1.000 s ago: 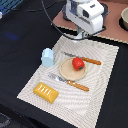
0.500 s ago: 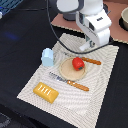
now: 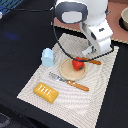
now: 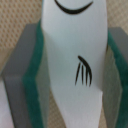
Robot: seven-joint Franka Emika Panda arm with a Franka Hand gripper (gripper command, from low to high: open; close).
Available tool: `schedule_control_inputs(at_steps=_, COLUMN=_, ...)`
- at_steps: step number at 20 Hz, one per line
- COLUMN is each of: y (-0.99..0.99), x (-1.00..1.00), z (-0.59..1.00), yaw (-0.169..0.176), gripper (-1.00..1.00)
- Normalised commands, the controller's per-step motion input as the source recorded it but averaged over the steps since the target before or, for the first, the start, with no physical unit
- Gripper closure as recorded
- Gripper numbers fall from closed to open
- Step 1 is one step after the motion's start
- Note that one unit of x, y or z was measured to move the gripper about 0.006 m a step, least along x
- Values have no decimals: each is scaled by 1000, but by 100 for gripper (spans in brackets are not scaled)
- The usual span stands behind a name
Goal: Interact with the objects in diverse but meaningful ways.
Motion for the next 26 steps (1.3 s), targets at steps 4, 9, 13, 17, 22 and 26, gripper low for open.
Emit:
schedule_control_inputs(at_steps=4, y=268, x=282, z=599, yaw=1, gripper=-100)
schedule_control_inputs(at_steps=9, y=123, x=269, z=929, yaw=-18, gripper=-100)
schedule_control_inputs(at_steps=13, y=-39, x=74, z=819, yaw=-76, gripper=-100)
schedule_control_inputs(at_steps=17, y=-266, x=24, z=442, yaw=-177, gripper=-100)
schedule_control_inputs(at_steps=22, y=-199, x=29, z=260, yaw=-278, gripper=-100)
schedule_control_inputs(at_steps=26, y=-272, x=0, z=205, yaw=-267, gripper=-100)
